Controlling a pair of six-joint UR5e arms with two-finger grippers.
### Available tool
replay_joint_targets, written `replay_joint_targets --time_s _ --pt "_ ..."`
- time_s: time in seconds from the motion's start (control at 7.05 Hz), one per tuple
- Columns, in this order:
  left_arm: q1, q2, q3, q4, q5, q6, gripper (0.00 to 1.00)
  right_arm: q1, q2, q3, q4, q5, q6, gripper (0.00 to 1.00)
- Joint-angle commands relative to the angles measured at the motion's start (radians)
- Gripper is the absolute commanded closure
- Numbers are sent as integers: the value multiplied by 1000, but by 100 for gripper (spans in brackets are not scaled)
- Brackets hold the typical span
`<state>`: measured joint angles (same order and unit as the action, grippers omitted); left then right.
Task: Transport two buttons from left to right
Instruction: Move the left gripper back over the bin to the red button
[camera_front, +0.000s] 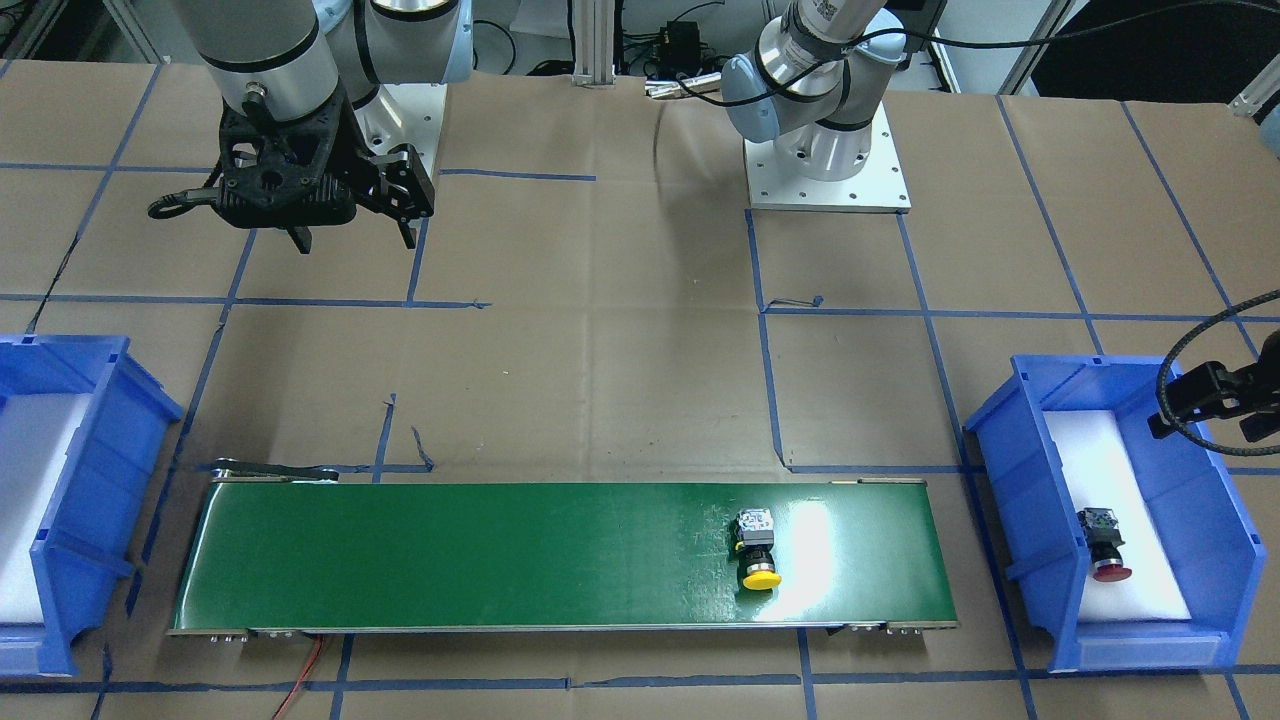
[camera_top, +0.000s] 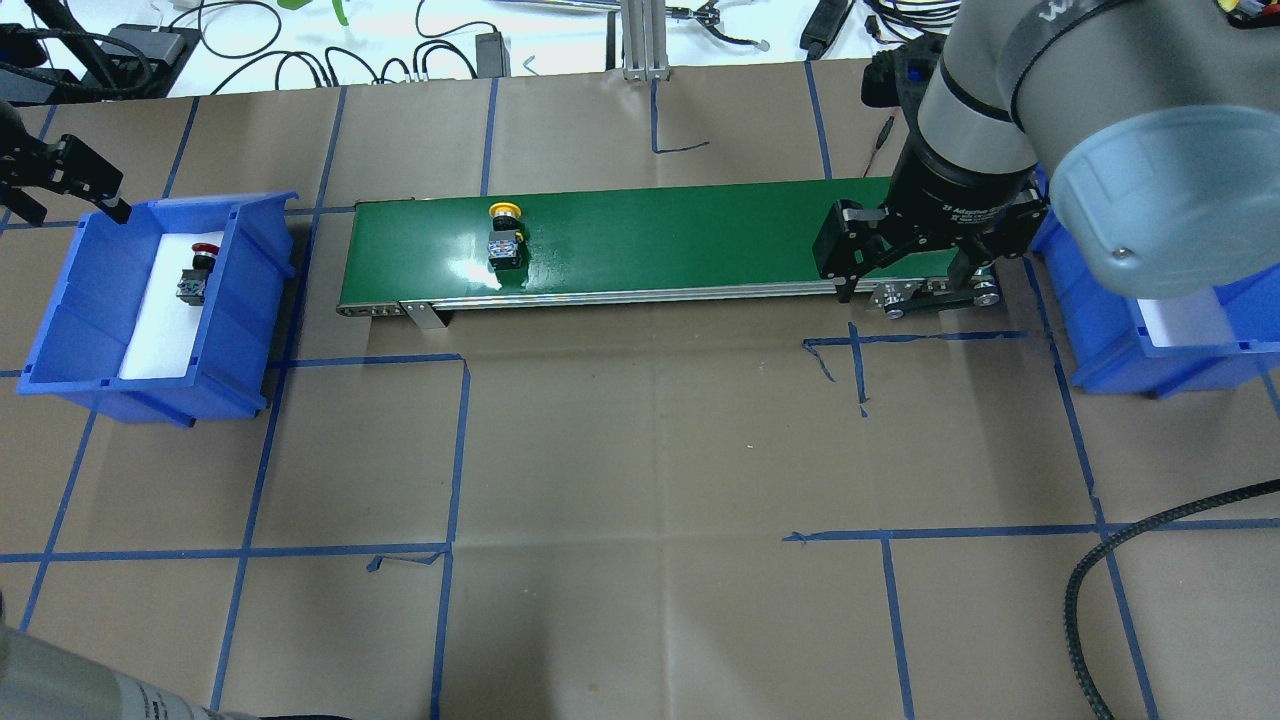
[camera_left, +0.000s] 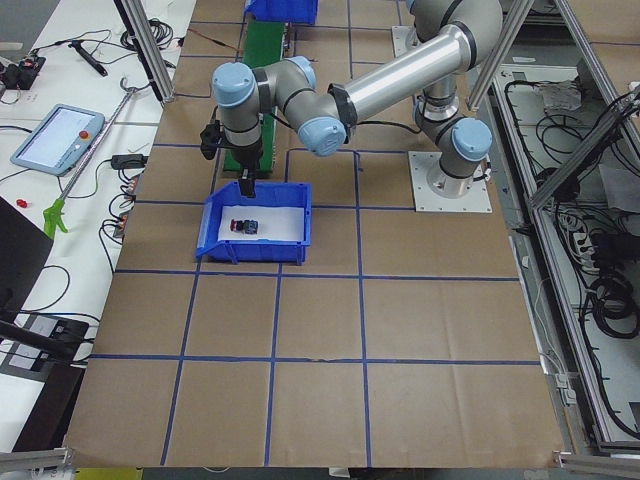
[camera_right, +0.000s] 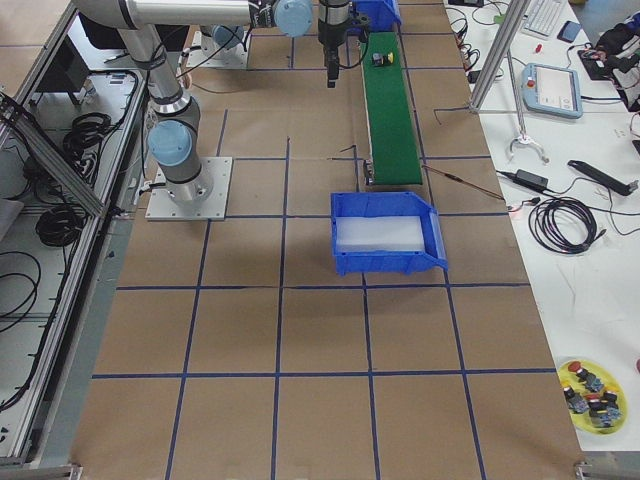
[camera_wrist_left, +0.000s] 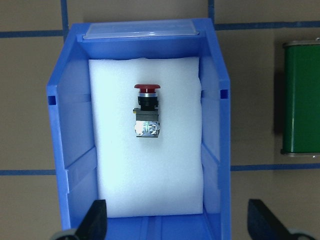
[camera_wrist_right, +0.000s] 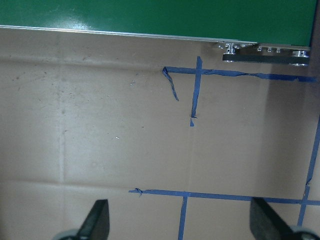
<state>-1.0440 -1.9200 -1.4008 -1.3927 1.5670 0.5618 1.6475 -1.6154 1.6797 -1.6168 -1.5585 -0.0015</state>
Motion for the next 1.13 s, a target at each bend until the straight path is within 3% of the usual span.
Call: replay_joint_targets --time_s 0.0,0.99 --pt "-4 -75 -6 76 -4 -2 0 0 0 0 0 0 0 0" --pt "-13 -224 -39 234 -4 -2 1 0 0 0 0 0 0 0"
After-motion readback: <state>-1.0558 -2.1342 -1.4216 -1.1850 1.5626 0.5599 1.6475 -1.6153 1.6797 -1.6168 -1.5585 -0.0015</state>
